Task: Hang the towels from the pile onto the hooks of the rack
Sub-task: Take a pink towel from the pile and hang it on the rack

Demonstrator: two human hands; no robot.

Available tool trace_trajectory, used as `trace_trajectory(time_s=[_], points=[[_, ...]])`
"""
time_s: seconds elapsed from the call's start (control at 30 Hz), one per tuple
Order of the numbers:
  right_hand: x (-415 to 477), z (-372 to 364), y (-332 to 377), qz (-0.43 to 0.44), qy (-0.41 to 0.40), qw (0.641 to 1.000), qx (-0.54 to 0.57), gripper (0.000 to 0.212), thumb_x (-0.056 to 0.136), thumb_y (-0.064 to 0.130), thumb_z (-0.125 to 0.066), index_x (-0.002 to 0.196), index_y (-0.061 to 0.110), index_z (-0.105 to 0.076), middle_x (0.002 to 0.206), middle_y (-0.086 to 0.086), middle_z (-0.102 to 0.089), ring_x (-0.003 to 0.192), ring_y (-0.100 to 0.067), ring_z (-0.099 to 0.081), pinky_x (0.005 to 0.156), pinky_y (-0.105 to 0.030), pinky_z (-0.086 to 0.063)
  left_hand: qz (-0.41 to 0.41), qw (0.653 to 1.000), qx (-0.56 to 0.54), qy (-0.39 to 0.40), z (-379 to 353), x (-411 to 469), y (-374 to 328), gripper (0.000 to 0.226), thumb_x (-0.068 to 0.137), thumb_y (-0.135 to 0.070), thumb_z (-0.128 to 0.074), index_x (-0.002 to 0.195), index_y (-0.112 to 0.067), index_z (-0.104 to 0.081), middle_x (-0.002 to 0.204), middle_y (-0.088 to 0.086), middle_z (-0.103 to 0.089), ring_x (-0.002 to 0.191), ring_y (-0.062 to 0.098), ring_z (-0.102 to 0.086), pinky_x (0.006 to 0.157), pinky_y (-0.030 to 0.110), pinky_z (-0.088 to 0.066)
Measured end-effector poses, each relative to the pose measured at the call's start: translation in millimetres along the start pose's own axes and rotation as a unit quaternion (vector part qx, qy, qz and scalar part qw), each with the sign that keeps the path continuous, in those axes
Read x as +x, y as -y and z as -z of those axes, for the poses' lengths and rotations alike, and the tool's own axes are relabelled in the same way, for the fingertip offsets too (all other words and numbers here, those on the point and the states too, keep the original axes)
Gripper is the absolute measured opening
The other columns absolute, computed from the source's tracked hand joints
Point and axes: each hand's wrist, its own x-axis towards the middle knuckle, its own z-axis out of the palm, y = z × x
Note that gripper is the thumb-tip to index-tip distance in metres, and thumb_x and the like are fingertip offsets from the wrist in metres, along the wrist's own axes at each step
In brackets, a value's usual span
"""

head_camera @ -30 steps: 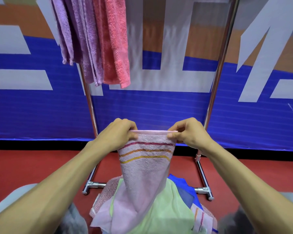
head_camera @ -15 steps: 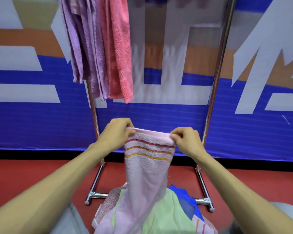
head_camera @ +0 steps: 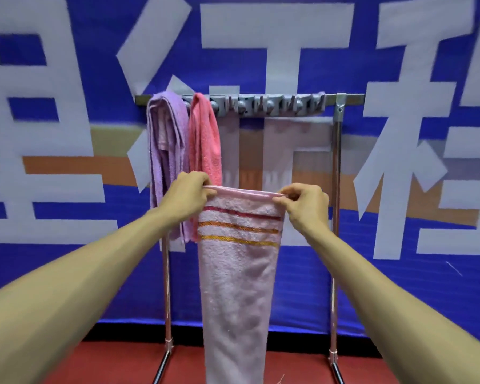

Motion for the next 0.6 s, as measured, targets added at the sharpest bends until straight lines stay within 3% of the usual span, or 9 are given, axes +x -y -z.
trace_trajectory(time_s=[0.13,0.2,0.37,0.53,0.6], points=[[27,24,43,0.087,-0.007,0.995,-0.046,0.014,0.086,0.015,-0.070,0.095,0.007,-0.076,0.089,-0.007,-0.075,0.079,-0.014,-0.067,0.078,-0.029,-0.053,0.002,0.999,-0.029,-0.046,52,17,-27,0.019,0.087,-0.027,-0.068,0.083,-0.009,-0.072,0.074,0.010,-0.069,0.072,0.023,-0.060,0.068,0.030,-0.044],[38,31,56,0.115,-0.012,0.991,-0.061,0.013,0.087,0.014,-0.069,0.094,0.005,-0.076,0.089,-0.010,-0.076,0.085,-0.019,-0.068,0.082,-0.036,-0.052,0.012,0.997,-0.059,-0.050,67,23,-36,0.019,0.087,-0.028,-0.068,0.080,-0.010,-0.072,0.073,0.009,-0.069,0.067,0.018,-0.057,0.066,0.027,-0.043],[67,55,97,0.118,-0.056,0.991,-0.043,0.017,0.094,0.021,-0.059,0.097,0.009,-0.070,0.090,-0.005,-0.069,0.085,-0.019,-0.062,0.077,-0.032,-0.050,0.002,0.990,-0.109,-0.084,112,37,-70,0.023,0.091,-0.027,-0.063,0.076,-0.010,-0.068,0.066,0.002,-0.058,0.063,0.015,-0.049,0.052,0.019,-0.036],[80,65,116,0.064,-0.065,0.996,-0.022,0.017,0.097,0.024,-0.050,0.099,0.011,-0.060,0.099,-0.009,-0.065,0.092,-0.027,-0.057,0.074,-0.033,-0.040,0.004,0.992,-0.100,-0.073,135,44,-94,0.028,0.093,-0.028,-0.060,0.084,-0.002,-0.068,0.083,0.012,-0.065,0.074,0.022,-0.055,0.067,0.030,-0.041],[80,67,120,0.031,-0.082,0.996,0.011,0.018,0.098,0.021,-0.048,0.097,0.008,-0.061,0.094,-0.006,-0.061,0.088,-0.022,-0.053,0.073,-0.030,-0.037,0.019,0.988,-0.138,-0.066,133,46,-96,0.029,0.089,-0.028,-0.061,0.082,0.000,-0.067,0.081,0.011,-0.063,0.074,0.024,-0.055,0.069,0.030,-0.044]])
